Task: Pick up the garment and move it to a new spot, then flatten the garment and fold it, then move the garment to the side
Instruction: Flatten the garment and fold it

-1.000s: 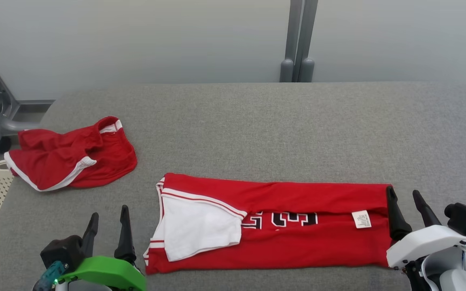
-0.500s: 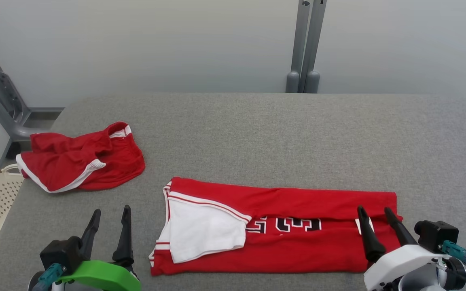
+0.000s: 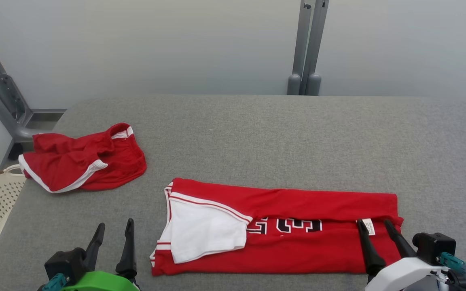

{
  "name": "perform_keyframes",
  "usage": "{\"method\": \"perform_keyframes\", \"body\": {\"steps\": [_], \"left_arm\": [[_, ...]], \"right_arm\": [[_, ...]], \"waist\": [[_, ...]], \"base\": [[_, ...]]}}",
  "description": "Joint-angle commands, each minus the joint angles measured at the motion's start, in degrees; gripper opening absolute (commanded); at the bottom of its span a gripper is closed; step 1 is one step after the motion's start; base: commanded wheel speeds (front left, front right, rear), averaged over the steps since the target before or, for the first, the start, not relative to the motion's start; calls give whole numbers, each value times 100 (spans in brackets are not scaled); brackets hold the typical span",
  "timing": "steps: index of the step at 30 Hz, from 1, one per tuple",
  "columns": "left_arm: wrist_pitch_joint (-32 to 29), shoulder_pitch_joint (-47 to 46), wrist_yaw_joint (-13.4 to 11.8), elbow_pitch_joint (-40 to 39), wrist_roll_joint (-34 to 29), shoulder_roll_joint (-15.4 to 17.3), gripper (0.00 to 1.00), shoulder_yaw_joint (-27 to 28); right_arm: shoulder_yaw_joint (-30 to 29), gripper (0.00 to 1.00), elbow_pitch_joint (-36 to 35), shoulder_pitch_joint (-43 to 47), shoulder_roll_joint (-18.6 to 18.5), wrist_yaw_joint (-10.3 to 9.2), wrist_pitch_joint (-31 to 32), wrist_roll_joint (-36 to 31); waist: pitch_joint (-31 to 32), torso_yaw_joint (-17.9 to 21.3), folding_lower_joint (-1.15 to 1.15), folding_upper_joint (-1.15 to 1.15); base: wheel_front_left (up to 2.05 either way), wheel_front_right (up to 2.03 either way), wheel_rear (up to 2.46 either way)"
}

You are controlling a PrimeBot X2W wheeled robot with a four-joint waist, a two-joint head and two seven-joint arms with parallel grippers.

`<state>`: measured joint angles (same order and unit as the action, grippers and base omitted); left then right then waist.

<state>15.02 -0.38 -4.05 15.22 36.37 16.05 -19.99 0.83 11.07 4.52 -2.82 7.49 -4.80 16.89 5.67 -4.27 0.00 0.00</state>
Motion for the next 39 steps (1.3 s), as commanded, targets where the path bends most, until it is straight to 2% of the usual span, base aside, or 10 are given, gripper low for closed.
{"method": "perform_keyframes", "body": {"steps": [1,15,19,21,22,26,28,33,39], "left_arm": [[15,-3,26,21,48,21,100,6],[-41,-118,30,52,145,-33,100,-29],[-57,-99,7,4,133,-21,100,-49],[-85,-114,-42,21,32,55,100,-89],[-85,-114,-42,21,32,55,100,-89],[-97,-170,-49,-68,69,28,100,-81],[-111,-205,-44,-89,58,30,100,-106],[-132,-306,12,-130,63,43,100,-136],[-101,-452,68,-145,12,39,100,-181]], "right_arm": [[-10,100,-28,49,-16,0,13,-48],[-50,100,-209,-109,-14,0,325,-51],[-587,100,-261,-269,-20,-1,784,-278],[-888,100,-193,-367,-9,0,1236,-421],[-888,100,-193,-367,-9,0,1236,-421],[-1518,100,-83,-680,-19,-1,2143,-870],[-1772,100,46,-799,-14,-1,2295,-905],[-2046,100,417,-1160,-15,-1,2338,-991],[-2109,100,955,-1526,-16,-1,2130,-1070]], "waist": [[-18,14,0,0],[-115,25,0,0],[-176,45,0,0],[-212,57,0,0],[-212,57,0,0],[-360,30,0,0],[-429,8,0,0],[-670,-54,0,0],[-922,-135,0,0]], "base": [[0,0,0],[0,0,0],[0,0,0],[0,0,0],[0,0,0],[0,0,0],[0,0,0],[0,0,0],[0,0,0]]}}
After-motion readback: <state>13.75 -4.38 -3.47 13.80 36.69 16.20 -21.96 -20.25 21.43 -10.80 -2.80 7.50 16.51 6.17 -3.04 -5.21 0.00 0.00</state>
